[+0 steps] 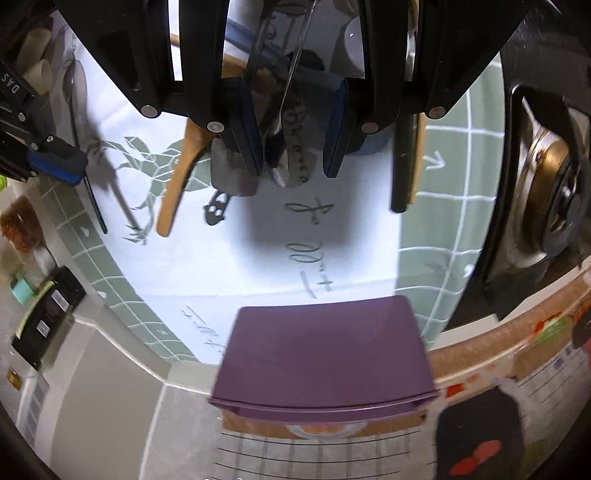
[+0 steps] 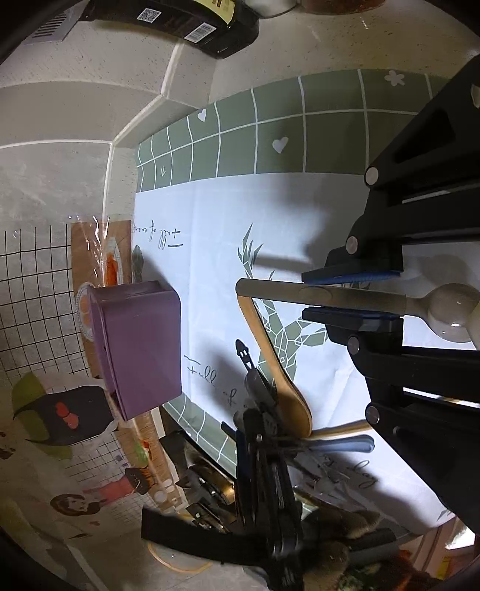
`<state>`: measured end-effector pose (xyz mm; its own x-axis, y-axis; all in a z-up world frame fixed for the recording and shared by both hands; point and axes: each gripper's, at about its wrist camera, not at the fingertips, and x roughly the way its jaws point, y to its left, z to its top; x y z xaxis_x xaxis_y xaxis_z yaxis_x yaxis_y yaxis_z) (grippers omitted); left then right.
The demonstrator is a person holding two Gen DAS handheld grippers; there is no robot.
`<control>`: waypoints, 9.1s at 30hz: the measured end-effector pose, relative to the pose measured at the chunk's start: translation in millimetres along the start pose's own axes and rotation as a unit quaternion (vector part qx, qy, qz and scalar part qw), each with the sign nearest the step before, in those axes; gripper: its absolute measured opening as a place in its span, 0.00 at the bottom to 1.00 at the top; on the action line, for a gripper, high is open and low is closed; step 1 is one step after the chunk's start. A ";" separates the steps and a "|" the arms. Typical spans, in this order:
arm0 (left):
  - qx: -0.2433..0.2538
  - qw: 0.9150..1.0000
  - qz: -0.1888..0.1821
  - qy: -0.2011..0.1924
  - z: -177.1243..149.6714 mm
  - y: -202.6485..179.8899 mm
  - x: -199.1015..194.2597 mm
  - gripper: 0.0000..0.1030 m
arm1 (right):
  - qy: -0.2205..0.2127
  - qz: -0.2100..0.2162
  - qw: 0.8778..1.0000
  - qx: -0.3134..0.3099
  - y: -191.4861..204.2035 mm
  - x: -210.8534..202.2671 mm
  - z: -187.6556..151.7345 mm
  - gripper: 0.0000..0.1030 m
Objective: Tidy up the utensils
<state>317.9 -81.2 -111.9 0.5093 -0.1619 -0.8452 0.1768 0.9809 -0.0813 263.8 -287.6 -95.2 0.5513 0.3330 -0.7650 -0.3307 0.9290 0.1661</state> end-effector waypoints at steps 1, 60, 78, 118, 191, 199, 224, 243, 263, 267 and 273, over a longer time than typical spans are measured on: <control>0.004 1.000 -0.009 0.007 1.6 -2.7 1.3 0.34 | 0.000 0.001 1.000 0.001 -1.0 -0.6 -0.2 0.11; -0.120 0.981 0.056 -0.142 -88.1 7.5 -145.6 0.22 | -0.008 0.055 0.998 -0.043 16.8 -21.6 -4.2 0.11; -0.090 0.971 0.071 -0.208 -45.0 6.8 -200.6 0.22 | -0.067 0.065 0.995 -0.032 28.0 -48.1 23.1 0.04; -0.117 0.977 0.043 -0.172 -54.2 17.2 -187.6 0.22 | -0.036 0.026 0.998 -0.045 14.7 -24.6 39.1 0.10; -0.040 0.963 0.052 -0.262 163.9 79.3 -179.9 0.22 | -0.303 0.065 0.949 -0.059 69.1 -40.0 241.6 0.11; -0.037 0.978 0.047 -0.201 192.1 105.6 -93.5 0.22 | -0.263 0.043 0.963 -0.037 71.8 57.2 266.4 0.11; -0.067 0.982 -0.012 -0.178 145.5 79.2 -119.9 0.48 | -0.167 0.094 0.981 -0.039 53.9 8.5 227.1 0.20; -0.196 0.975 0.039 -0.100 -92.7 53.1 -143.4 0.49 | 0.092 0.152 0.972 -0.153 91.4 -0.8 22.3 0.23; -0.244 0.961 0.081 -0.098 -173.4 85.6 -180.2 0.49 | 0.110 0.115 0.953 -0.257 191.7 78.9 14.4 0.24; -0.248 0.961 0.076 -0.094 -174.9 87.0 -177.4 0.49 | 0.122 0.148 0.956 -0.223 188.0 84.5 21.7 0.25; -0.230 0.966 0.069 -0.092 -166.6 81.5 -172.9 0.49 | 0.088 0.118 0.964 -0.223 191.1 92.2 25.4 0.25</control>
<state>104.0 44.7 -60.4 0.6504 -0.0018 -0.7596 -0.2745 0.9319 -0.2372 270.9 -75.3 -118.2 0.2945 0.4573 -0.8392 -0.7484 0.6564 0.0951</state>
